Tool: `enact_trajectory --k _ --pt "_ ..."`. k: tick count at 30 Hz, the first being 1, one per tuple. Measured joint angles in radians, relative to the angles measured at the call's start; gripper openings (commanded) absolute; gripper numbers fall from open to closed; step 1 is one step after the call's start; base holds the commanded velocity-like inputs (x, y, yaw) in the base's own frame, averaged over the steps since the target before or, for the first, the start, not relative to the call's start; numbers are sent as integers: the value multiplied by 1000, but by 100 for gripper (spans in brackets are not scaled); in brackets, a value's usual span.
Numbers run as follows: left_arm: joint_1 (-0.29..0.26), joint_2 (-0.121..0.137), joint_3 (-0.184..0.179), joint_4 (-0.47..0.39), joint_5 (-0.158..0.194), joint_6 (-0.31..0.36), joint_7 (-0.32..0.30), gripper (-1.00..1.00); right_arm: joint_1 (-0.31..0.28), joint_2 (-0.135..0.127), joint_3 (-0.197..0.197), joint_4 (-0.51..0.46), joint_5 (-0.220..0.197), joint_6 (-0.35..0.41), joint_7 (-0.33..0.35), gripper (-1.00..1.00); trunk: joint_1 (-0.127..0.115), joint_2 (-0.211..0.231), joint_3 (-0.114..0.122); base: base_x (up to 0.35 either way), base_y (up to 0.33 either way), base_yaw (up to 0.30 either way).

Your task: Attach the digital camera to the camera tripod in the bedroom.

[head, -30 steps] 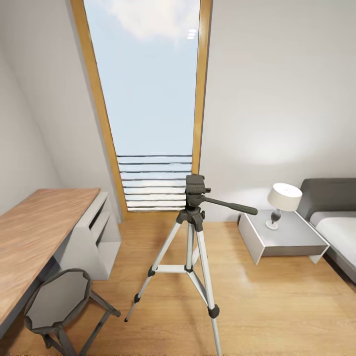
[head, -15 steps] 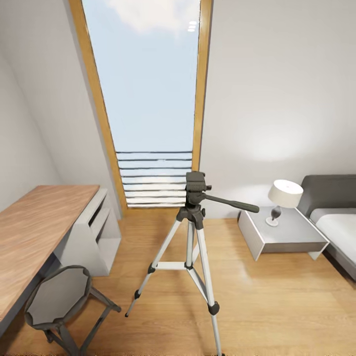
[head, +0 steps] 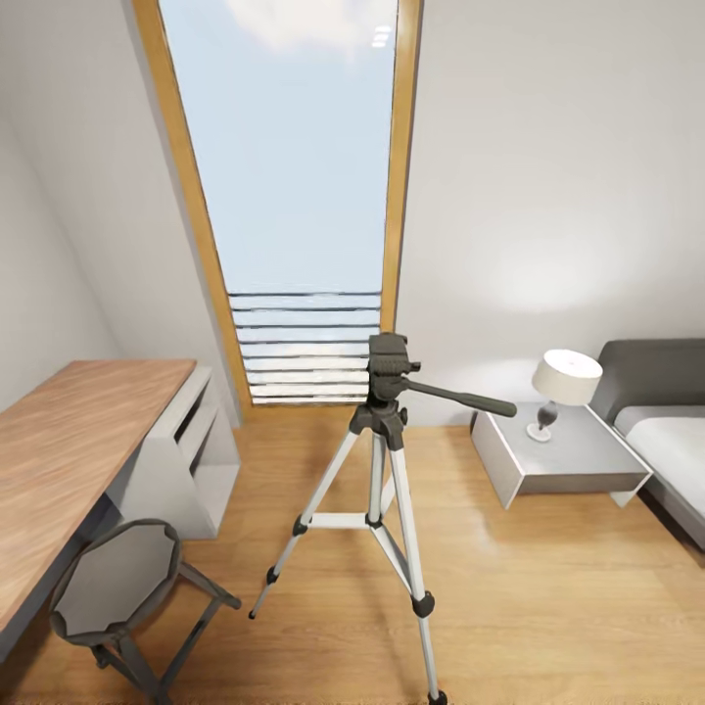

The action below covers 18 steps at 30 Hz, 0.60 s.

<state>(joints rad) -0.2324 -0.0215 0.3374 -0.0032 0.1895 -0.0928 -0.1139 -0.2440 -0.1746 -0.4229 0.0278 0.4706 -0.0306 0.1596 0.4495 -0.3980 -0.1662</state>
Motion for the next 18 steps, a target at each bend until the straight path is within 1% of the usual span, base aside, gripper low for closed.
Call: enact_trajectory --k 11,18 --pt "0 0 0 0 0 0 0 -100 0 2 0 0 0 0 0 100 0 0 -17 0 0 0" --pt "0 0 0 1 0 0 -1 -100 0 0 -1 0 0 0 0 100 0 0 -20 0 0 0"
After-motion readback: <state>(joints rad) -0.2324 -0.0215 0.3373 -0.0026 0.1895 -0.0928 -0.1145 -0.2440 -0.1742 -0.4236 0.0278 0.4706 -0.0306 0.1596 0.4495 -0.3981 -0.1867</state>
